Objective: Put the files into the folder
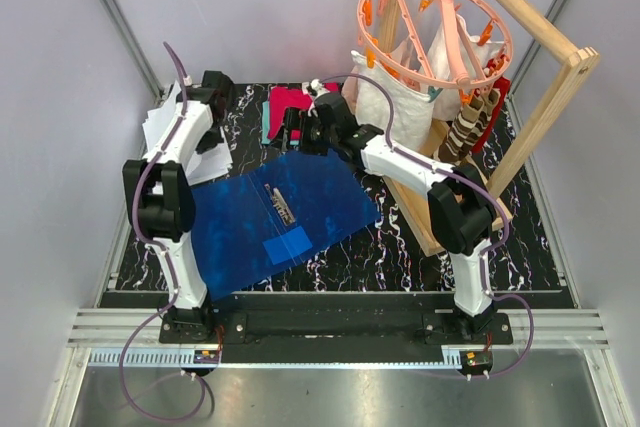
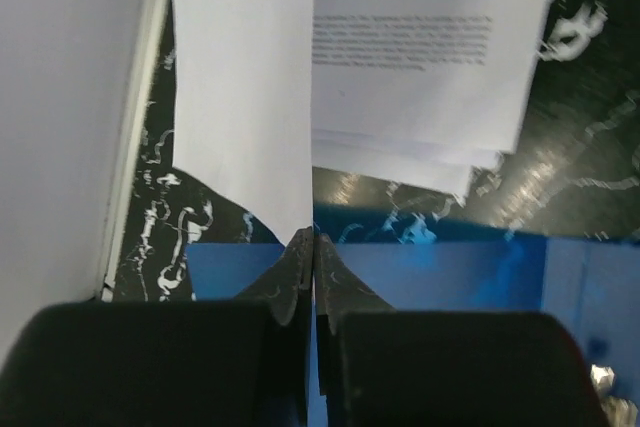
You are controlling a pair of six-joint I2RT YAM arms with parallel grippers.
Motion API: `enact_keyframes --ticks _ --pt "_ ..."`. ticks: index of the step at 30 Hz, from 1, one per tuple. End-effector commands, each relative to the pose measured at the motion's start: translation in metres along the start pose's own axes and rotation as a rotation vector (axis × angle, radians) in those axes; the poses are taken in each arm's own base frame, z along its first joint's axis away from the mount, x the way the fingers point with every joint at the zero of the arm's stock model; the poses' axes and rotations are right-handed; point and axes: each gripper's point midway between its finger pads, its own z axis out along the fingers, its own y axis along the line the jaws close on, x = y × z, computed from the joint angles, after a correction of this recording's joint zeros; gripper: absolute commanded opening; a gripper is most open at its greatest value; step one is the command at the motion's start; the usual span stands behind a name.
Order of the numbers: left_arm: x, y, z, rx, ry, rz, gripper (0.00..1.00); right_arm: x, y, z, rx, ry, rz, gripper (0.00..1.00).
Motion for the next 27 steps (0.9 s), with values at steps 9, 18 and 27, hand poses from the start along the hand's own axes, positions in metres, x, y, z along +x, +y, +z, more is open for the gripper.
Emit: enact_keyframes --ticks 9,18,27 --pt "0.068 -0.067 -0.089 0.366 0.009 0.114 0.0 -0.031 -0.014 0.029 -0.11 -0.037 0.238 1.0" --pt "0.124 -0.119 -0.119 0.453 0.031 0.245 0.0 -0.013 -0.013 0.053 -0.176 0.012 0.314 0.99" --pt "0.146 -0.155 -0.137 0.514 0.032 0.312 0.0 0.037 -0.021 0.061 -0.128 0.085 0.319 0.76"
